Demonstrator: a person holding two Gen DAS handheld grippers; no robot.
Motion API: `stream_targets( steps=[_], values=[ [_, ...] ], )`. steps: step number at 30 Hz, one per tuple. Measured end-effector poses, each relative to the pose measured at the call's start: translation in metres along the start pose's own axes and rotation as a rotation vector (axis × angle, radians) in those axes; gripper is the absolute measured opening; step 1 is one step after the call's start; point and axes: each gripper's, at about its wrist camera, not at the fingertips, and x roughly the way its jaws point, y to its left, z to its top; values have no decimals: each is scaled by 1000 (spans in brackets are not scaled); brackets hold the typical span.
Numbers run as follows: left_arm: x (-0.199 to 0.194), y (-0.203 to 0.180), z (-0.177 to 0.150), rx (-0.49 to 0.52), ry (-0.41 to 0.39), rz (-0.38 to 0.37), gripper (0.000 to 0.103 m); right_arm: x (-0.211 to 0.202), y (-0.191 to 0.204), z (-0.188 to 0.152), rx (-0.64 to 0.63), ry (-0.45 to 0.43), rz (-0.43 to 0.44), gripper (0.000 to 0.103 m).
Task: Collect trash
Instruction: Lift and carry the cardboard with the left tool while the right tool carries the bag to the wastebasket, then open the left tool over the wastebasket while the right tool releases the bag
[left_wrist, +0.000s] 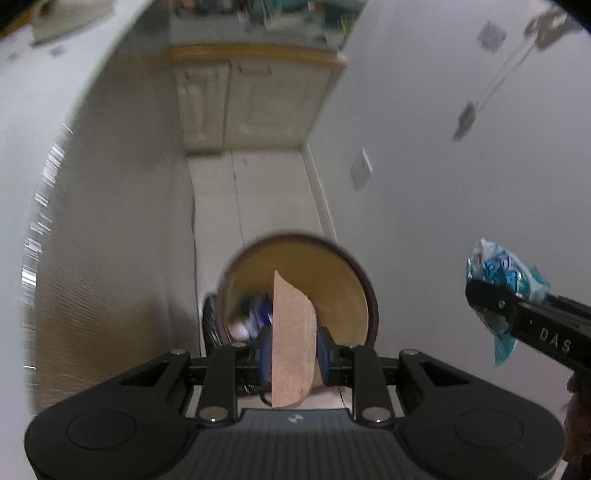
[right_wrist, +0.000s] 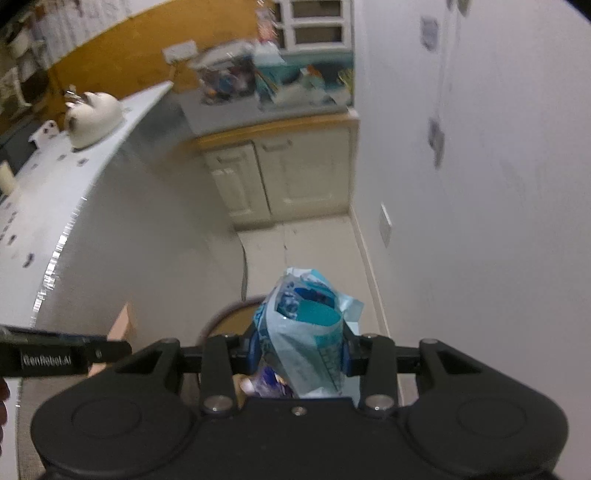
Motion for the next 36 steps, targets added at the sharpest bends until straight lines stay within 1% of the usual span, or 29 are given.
stream_targets(
  steps=[5, 6, 7, 8, 10, 14, 16, 18, 23, 24, 25, 27, 31, 36],
  values=[
    [58, 0, -3, -25, 146, -25, 26, 40, -15, -17, 36, 94, -18, 40],
    [68, 1, -3, -31, 174, -32, 27, 46, -17, -18, 43, 110, -17, 40],
    [82, 3, -2, -42, 218, -53, 27, 55, -18, -20, 51, 129, -14, 40],
    [93, 6, -3, -64, 254, -74, 27, 62, -19, -22, 58, 143, -9, 40],
    [116, 12, -3, -118, 316, -91, 27, 77, -20, -25, 74, 171, 1, 40],
    [153, 22, -1, -197, 379, -98, 27, 103, -21, -29, 87, 207, 5, 40],
    [173, 23, 4, -196, 398, -104, 27, 115, -22, -30, 94, 224, 7, 40],
    [189, 18, 6, -170, 405, -102, 27, 126, -23, -31, 97, 238, 5, 40],
    [219, 14, 3, -95, 443, -59, 27, 155, -25, -37, 117, 276, 10, 40],
    [223, 16, 2, -90, 447, -57, 29, 160, -24, -39, 123, 285, 14, 40],
    [227, 17, 1, -84, 452, -49, 36, 166, -24, -40, 129, 295, 20, 40],
    [229, 20, -1, -69, 446, -36, 44, 174, -24, -41, 137, 313, 31, 40],
    [224, 22, -4, -28, 424, -14, 44, 193, -26, -41, 172, 341, 58, 40],
    [209, 23, -4, 29, 388, 2, 44, 215, -22, -35, 181, 351, 94, 41]
  ],
)
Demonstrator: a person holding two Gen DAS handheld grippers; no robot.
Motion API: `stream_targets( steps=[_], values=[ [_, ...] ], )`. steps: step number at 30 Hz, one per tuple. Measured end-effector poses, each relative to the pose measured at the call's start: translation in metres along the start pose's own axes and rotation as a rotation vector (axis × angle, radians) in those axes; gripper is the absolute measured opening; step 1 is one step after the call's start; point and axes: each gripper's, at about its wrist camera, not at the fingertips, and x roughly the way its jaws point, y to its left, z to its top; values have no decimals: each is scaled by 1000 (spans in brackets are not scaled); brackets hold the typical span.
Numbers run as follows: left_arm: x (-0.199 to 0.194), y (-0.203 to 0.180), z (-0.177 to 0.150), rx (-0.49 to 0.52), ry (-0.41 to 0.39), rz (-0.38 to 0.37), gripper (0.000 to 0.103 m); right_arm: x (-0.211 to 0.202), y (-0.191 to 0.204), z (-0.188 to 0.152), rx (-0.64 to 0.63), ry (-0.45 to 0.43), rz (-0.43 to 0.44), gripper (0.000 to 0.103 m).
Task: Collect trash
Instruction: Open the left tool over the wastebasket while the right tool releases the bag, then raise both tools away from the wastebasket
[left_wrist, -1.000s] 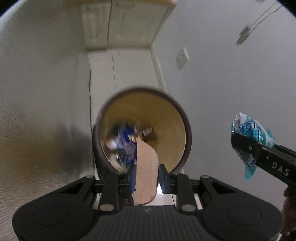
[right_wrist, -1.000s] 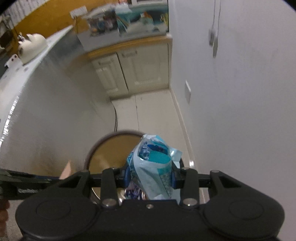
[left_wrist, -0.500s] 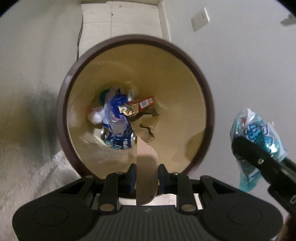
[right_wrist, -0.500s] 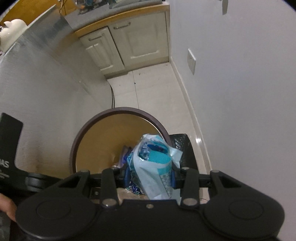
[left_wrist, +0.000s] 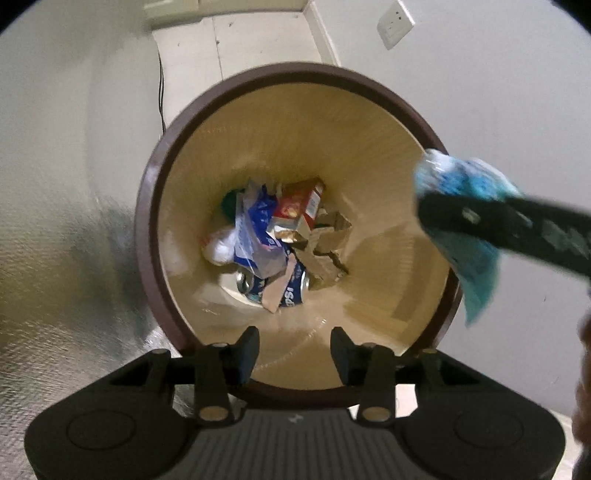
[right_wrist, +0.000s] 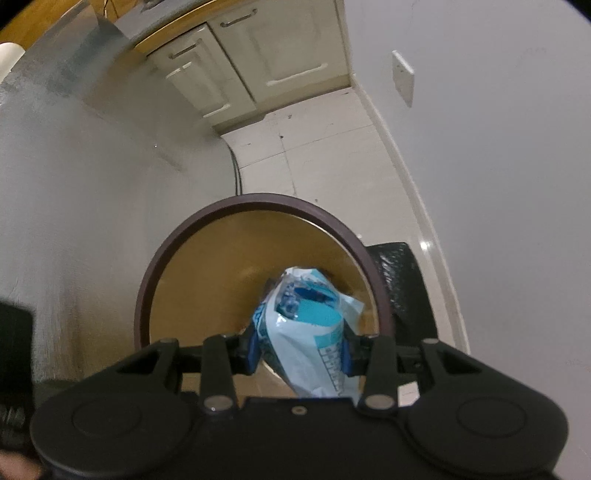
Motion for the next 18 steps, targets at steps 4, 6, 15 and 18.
stream_targets(
  steps=[4, 6, 15, 18],
  values=[
    [-15, 1, 2, 18, -36, 10, 51, 21, 7, 13, -13, 26, 25, 45],
    [-21, 3, 2, 12, -47, 14, 56, 27, 10, 18, -2, 27, 54, 48],
    [-33, 11, 0, -8, -83, 47, 90, 23, 18, 18, 3, 27, 81, 97],
    [-37, 14, -3, -20, -96, 66, 99, 13, 14, 11, -11, 32, 69, 100]
  ],
)
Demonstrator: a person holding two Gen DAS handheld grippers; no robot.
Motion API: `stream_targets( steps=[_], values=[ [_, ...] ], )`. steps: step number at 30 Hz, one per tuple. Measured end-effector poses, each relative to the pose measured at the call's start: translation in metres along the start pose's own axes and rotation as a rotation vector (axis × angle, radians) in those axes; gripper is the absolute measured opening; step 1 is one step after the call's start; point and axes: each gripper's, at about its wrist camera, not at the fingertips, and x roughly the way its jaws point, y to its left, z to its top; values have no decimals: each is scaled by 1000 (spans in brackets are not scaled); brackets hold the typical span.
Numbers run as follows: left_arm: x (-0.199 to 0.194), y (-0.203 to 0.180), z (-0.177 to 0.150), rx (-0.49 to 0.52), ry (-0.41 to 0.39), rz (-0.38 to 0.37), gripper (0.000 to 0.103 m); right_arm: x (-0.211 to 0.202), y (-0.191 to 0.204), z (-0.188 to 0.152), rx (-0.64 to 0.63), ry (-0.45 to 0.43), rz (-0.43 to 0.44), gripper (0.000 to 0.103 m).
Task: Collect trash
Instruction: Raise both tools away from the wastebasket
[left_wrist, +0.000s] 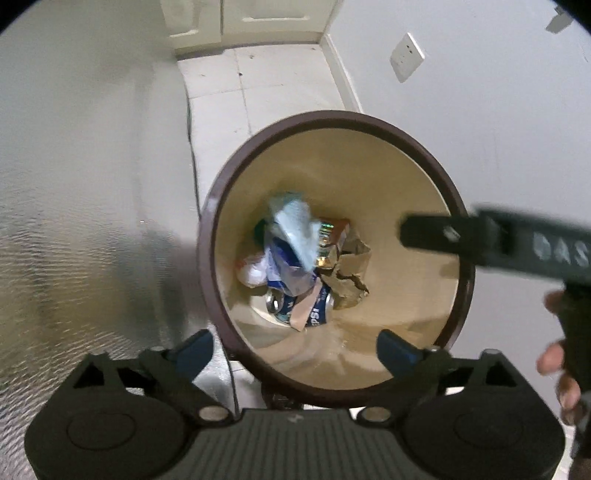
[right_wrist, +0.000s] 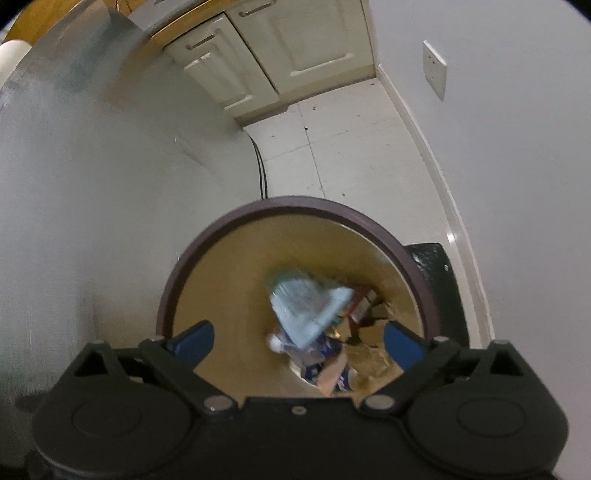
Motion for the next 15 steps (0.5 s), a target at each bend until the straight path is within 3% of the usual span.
stream_targets(
  steps=[2, 15],
  values=[
    [-5, 2, -3, -7, 2, 6, 103, -8, -2, -5, -12, 5, -6, 102],
    [-61, 8, -22, -43, -74, 9, 103, -63, 2, -13, -70, -58, -16, 103]
  ],
)
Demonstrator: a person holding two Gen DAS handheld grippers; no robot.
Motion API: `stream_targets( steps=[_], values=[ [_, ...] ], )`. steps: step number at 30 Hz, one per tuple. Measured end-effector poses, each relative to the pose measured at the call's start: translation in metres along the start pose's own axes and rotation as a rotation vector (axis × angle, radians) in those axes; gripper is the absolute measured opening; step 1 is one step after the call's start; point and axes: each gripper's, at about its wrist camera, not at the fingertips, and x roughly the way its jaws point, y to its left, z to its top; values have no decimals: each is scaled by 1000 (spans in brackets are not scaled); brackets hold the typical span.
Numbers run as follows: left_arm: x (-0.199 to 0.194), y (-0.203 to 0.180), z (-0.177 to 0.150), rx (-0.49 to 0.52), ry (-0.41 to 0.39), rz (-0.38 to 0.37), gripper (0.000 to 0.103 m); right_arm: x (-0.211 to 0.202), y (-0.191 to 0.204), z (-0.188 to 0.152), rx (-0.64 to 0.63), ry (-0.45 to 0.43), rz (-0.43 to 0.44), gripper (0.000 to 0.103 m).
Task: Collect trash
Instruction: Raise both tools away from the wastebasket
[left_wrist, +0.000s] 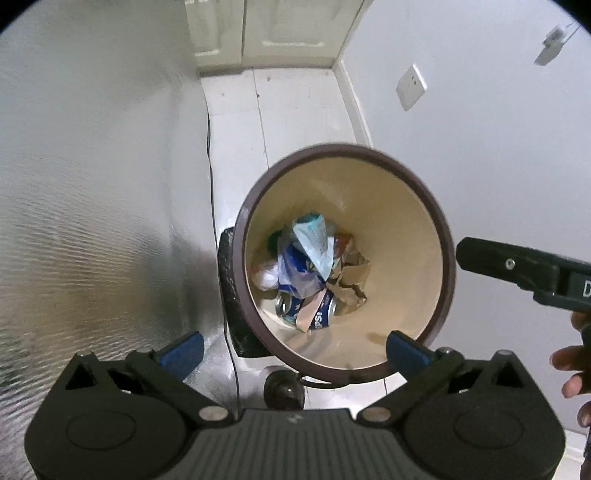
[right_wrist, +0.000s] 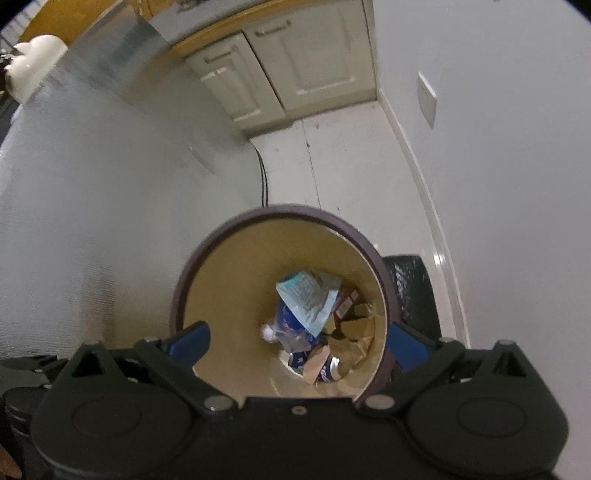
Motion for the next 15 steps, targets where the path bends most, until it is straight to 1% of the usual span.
stream_targets(
  steps=[5, 9, 15],
  values=[
    [-36, 0, -4, -6, -65, 17, 103, -30, 13, 4, -38, -41, -30, 103],
    [-69, 1, -8, -8, -118, 38, 103, -57, 23, 5, -65, -73, -35, 103],
    [-122, 4, -20, -9, -214, 43, 103, -104, 41, 0, -97, -140, -33, 103]
  ],
)
